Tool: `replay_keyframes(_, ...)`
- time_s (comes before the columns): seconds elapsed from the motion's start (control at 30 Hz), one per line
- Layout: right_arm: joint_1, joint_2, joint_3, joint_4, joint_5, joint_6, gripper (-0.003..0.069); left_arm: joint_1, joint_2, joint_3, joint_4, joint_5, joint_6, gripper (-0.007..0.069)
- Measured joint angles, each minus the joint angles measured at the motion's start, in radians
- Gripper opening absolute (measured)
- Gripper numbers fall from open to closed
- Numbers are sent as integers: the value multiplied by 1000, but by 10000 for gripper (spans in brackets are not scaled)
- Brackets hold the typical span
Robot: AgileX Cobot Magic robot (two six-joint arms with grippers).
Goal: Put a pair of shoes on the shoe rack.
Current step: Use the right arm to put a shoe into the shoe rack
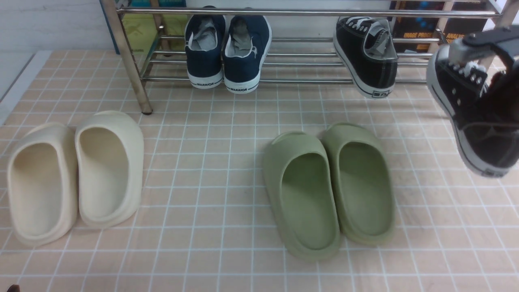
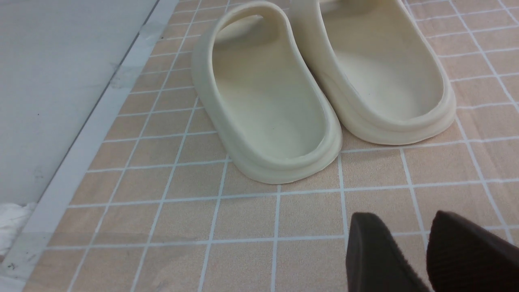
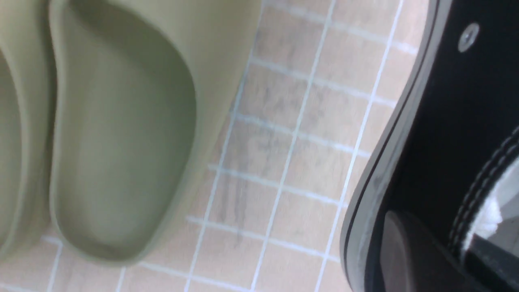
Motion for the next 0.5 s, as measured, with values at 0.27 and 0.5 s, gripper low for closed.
replay_keyframes(0.27,0,173,-194,-4,27,-4,1,0,0,0,0,0,0,238)
replay_keyframes(0.5,0,341,-388,-70,36,-11,1,0,0,0,1,0,0,238)
